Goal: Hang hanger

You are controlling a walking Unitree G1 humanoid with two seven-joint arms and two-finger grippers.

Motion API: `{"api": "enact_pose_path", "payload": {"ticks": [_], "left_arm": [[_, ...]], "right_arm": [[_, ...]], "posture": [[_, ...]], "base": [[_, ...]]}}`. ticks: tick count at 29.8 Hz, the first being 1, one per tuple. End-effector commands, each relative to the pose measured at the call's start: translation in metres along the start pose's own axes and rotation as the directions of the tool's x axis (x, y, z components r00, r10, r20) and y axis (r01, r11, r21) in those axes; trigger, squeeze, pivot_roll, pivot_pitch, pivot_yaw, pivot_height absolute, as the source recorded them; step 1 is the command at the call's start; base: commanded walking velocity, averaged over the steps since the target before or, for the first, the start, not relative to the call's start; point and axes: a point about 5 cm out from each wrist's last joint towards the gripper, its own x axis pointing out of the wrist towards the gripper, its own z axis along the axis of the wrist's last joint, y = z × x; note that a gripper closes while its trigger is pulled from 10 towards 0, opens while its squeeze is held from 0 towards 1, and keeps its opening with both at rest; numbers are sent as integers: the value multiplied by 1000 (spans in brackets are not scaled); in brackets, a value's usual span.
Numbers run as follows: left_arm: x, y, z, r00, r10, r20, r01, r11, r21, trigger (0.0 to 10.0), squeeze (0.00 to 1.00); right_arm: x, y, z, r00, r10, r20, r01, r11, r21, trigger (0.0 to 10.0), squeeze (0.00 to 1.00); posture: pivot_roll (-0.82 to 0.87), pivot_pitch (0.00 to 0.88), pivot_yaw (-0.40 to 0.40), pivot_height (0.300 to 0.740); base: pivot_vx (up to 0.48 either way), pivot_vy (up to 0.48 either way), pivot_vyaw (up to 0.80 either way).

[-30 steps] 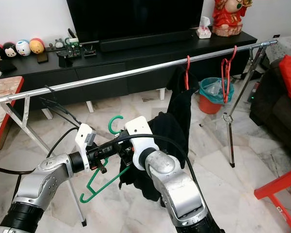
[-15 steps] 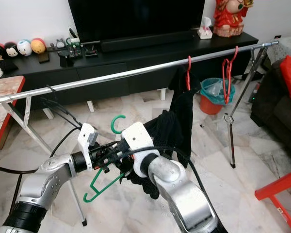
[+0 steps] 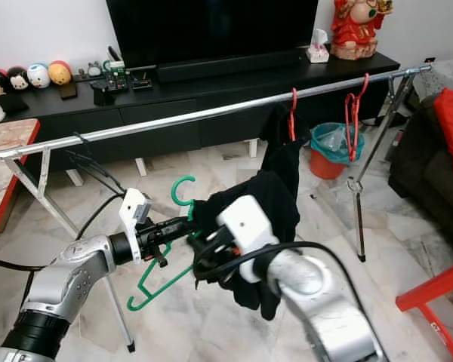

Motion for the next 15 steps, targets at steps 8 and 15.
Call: {"api": "enact_pose_path", "payload": {"ticks": [8, 15], "left_arm": [[-5, -6, 2, 994, -105, -31, 105, 994, 20, 10000, 0], [-10, -11, 2, 974, -206, -91, 210, 977, 39, 10000, 0]], "right_arm": [[-37, -3, -6, 967, 242, 80, -235, 968, -84, 10000, 0], [-44, -6, -15, 904, 419, 85, -412, 907, -89, 10000, 0]], "posture": [[-35, 23, 59, 740], [-28, 23, 66, 740]], "base": [[0, 0, 0], [0, 0, 0]]}}
